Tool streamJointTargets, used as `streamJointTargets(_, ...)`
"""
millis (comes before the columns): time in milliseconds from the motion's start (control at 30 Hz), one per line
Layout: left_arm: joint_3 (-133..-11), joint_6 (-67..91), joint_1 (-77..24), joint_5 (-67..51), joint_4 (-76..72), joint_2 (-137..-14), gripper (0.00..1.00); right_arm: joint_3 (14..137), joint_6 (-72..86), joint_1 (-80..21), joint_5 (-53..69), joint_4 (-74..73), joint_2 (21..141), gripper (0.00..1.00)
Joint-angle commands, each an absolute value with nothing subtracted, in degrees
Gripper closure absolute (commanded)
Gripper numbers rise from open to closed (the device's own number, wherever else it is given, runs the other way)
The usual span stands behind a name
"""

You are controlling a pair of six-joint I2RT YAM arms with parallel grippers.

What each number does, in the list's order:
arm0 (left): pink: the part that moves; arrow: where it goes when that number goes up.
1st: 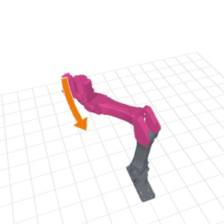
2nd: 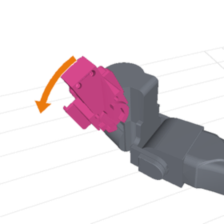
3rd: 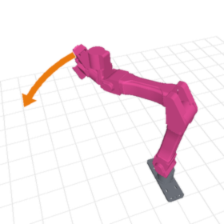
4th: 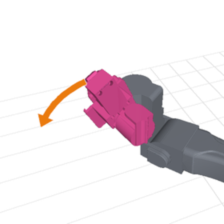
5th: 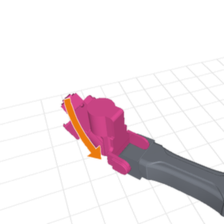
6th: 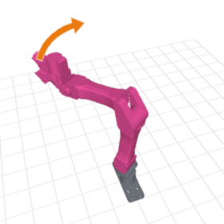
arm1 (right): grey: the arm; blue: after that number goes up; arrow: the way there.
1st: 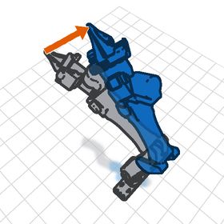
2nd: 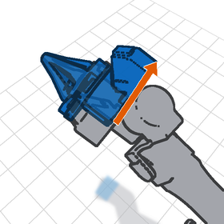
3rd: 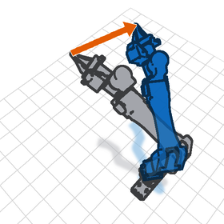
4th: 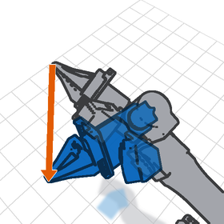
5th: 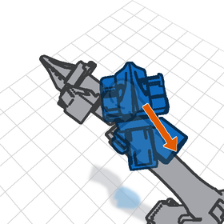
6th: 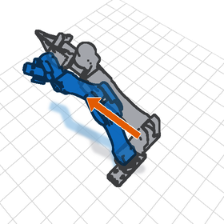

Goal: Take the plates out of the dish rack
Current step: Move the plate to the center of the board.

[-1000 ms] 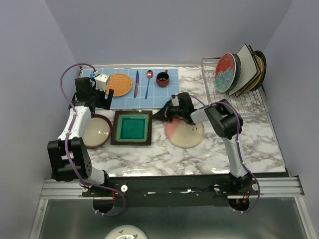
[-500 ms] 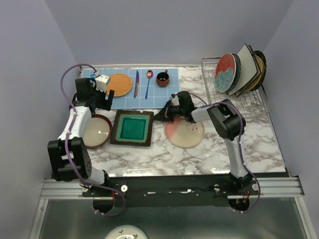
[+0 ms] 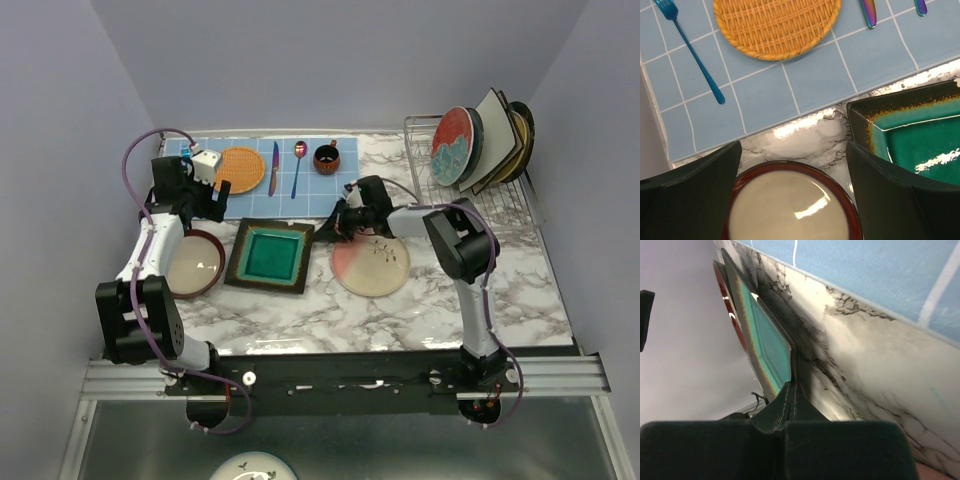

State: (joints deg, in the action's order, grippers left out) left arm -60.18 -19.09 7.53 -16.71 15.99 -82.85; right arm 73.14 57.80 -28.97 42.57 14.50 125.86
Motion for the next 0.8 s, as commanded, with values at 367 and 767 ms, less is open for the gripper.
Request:
streamJointTargets(367, -60.03, -21.0, 5.63, -18.9, 17.75, -81.48, 0.05, 82.78, 36.92, -26.54, 35.86, -11.85, 126.91, 0.95)
streamJointTargets(767, -58.62, -21.53, 5.1, -19.86, 18.37, -79.81, 0.05, 85.43, 29.98, -26.63, 30.94, -20.65, 126.21, 0.75)
